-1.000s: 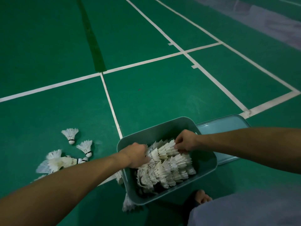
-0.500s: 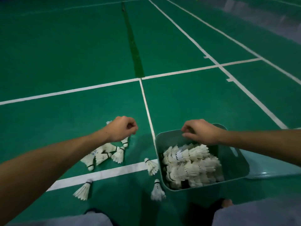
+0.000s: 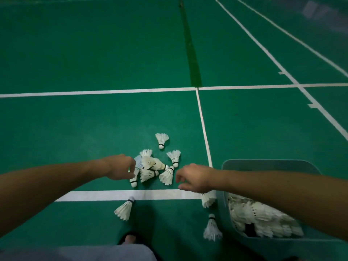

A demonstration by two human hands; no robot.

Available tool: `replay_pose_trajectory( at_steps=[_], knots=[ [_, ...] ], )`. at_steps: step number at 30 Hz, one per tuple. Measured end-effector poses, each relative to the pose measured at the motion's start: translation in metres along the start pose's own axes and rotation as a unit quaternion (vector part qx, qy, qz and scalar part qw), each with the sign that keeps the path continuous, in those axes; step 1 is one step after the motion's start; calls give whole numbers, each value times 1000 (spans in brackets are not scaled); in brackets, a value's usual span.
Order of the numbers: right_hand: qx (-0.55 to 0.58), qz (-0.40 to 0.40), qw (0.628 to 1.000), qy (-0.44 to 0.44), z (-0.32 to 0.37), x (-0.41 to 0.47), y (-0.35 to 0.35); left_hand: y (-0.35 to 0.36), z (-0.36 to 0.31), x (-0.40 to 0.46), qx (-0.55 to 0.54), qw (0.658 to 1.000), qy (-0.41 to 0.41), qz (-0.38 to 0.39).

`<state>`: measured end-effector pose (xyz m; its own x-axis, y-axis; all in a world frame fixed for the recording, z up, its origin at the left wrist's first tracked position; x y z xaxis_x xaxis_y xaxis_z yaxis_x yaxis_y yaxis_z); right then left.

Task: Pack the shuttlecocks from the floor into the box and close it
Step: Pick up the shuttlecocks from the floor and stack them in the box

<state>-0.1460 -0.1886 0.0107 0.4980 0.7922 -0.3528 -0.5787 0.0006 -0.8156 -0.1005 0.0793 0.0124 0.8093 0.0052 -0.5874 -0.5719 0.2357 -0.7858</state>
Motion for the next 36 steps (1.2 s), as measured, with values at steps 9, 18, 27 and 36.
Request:
replay_pose_trajectory(
  at_steps=[9,18,27,36],
  knots=[
    [-50,-21,997,60,-22,96,75,52,12,73,-27,999,-25,-30],
    [-171,-48,983,39,-49,110,82,70,-20,105,-19,995,44,-88],
    [-182,-68,979,68,-54,96,46,56,-45,93,-50,974,113,-188],
    [-117,-131,983,61,-33,8,-20,-8,-54,39,-112,958,145,-221]
  ],
)
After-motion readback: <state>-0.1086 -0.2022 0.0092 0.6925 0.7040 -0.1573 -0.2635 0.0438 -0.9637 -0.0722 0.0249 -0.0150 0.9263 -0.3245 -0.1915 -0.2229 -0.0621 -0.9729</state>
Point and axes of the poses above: each hand's wrist, its own x-axis towards the middle knuckle, its own y-axis out of the palm, z = x × y, the point moved 4 cm from there along x, towards the middle knuckle, and after that the axes turned 15 degrees about -y, right-handed, at the moved point
